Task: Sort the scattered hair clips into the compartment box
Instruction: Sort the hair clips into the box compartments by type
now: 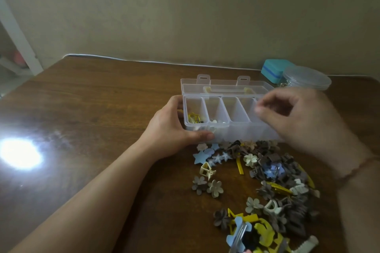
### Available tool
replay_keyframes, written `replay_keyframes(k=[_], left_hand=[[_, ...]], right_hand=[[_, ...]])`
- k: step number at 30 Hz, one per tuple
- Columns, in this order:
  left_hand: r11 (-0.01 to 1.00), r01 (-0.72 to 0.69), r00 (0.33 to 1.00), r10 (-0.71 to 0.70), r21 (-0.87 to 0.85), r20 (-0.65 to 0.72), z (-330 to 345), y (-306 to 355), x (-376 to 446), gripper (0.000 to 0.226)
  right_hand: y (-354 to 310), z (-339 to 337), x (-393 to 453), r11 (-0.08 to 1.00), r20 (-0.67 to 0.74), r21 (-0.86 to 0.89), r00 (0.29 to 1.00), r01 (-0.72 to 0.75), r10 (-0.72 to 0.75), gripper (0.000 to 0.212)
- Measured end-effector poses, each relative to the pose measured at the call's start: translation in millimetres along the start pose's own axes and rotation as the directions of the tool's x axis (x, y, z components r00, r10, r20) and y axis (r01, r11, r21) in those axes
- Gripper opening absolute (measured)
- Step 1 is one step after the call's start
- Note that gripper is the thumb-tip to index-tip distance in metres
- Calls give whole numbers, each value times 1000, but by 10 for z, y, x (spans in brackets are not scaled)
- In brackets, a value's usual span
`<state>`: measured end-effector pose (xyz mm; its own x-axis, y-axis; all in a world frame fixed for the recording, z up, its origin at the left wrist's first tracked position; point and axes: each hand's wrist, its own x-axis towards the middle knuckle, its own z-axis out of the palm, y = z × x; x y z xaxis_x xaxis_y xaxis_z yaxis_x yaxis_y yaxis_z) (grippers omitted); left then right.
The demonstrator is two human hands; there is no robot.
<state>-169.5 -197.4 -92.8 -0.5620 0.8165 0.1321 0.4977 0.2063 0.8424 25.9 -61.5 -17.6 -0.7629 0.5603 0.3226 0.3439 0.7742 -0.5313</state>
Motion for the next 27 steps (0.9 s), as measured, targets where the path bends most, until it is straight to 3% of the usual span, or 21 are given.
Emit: replay_keyframes(k=[2,4,6,10,13,16,22,25,27], left_hand=[[1000,-2,1000,2,2,0,0,0,3,96],[1000,1,1000,-1,1,1,1,-5,6,96],[1000,2,1000,-2,7,0,3,-10,11,96],[1000,-3,1000,3,20,-1,6,-7,11,96],[1000,-4,1000,5,28,-5,6,3,7,92],[1000,-5,1000,5,27,-8,9,0,5,93],[1000,-4,1000,4,15,-5,0,5,-1,97],[1000,6,1000,-6,-2,4,5,4,-1,96],[1000,5,1000,-5,-7,6,4,-4,7,94]], right_hand=[[32,-178,-75,992,368,-115,925,-56,95,10],[21,-229,-128,977,624,-199,758,-80,189,7],[29,-186,-145,959,694,-276,678,-60,242,9],[-17,-90,-126,931,715,-365,640,-4,283,27],[-83,-75,-153,899,695,-434,658,63,289,33],[-138,-35,-188,867,642,-478,729,139,237,31],[-69,-46,-185,867,544,-472,826,160,143,25],[2,-145,-138,960,473,-265,880,95,43,24],[-26,-119,-88,997,300,56,952,51,-66,24]])
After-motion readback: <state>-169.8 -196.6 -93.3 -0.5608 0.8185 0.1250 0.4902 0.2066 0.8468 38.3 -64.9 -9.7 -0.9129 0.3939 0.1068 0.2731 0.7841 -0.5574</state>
